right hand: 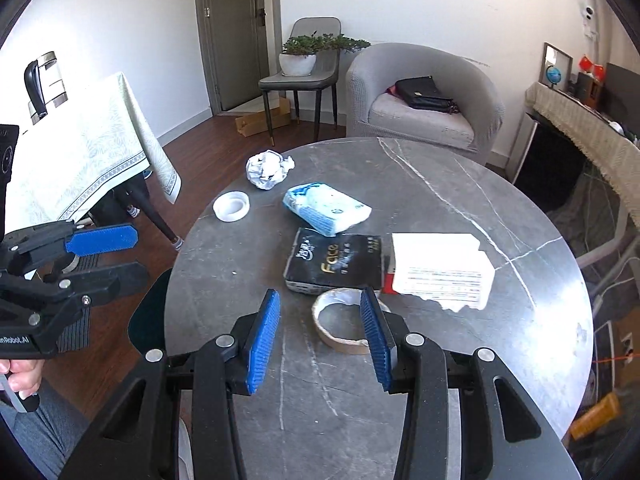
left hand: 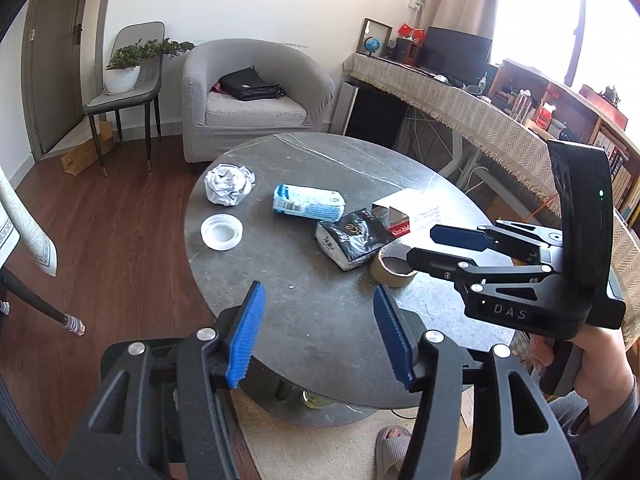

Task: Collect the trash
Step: 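Grasp the cardboard ring with left tool while right tool nears the tissue box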

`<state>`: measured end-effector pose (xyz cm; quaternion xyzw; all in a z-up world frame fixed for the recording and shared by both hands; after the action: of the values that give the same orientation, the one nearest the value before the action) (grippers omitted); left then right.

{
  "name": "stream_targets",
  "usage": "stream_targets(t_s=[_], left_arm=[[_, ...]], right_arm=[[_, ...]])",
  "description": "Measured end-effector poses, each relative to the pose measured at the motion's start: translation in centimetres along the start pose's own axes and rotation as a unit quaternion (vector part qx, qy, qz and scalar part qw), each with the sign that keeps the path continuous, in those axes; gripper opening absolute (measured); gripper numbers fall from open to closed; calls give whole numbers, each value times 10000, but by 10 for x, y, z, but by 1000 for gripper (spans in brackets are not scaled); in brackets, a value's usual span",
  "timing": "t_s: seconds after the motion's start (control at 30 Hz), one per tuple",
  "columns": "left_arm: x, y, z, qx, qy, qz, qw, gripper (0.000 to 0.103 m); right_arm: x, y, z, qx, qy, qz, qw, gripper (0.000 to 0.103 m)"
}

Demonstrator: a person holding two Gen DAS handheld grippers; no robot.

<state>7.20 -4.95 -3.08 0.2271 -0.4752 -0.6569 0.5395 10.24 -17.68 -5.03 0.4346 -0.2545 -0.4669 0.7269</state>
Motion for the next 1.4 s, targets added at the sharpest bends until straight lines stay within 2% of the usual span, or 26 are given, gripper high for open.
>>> stream_targets(t_s=[0.1, 0.23, 0.3, 0.37, 0.53, 0.6, 0.67, 0.77, 0.97, 1.1, 1.3, 1.37, 1.4], left_arm=[[18, -5, -15, -108, -150, -57, 9998, 64], [42, -12, -35, -232, -347, -245, 9988, 68], [54, -18, -47, -330, -438, -348, 9979, 69], [63, -23, -58, -426, -466, -435, 9971, 69], [76, -30, -82, -478, -131, -751, 9959, 74], [82, -31, -88, -481, -110, -875, 9949, 75], [86, -31, -92, -485, -77, -883, 9949, 77], [86, -33, -100, -500, 202, -912, 9944, 77], [85, -30, -114, -557, 424, -702, 9951, 77], [82, -29, -122, -625, 392, -378, 9966, 77], [80, -26, -130, -552, 589, -347, 9961, 73], [80, -26, -130, -501, 588, -333, 9965, 68], [80, -26, -129, -485, 639, -376, 9961, 60]], right_arm=[[21, -2, 8, 64, -125, -165, 9998, 57], [48, -2, 15, 74, -183, -415, 9989, 60], [60, 0, 15, 75, -162, -484, 9987, 67], [71, 0, 13, 39, -204, -561, 9982, 69], [86, 6, 8, 32, -174, -585, 9981, 73], [90, 8, 4, 14, -170, -526, 9985, 74], [96, 10, 2, 10, -186, -503, 9986, 74], [103, 10, -3, 2, -204, -467, 9987, 74], [113, -1, -5, -35, -212, -542, 9983, 76], [118, -4, -4, -30, -239, -542, 9982, 76], [115, -4, -8, -38, -99, -586, 9982, 79], [109, 0, -8, 5, -32, -540, 9985, 81], [105, 2, -7, 36, 7, -514, 9987, 82]])
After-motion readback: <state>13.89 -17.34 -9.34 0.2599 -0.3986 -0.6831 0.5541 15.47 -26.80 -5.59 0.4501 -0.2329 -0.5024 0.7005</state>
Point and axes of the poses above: each gripper's, at about its wrist camera, not at the fingertips, and z roughly against the way its jaws point, x to its right, y to its top, the point moved 5 cm from there along -z, roughly the way its jaws point, and after that the axes turned 15 degrees about x, right-handed, at the moved point
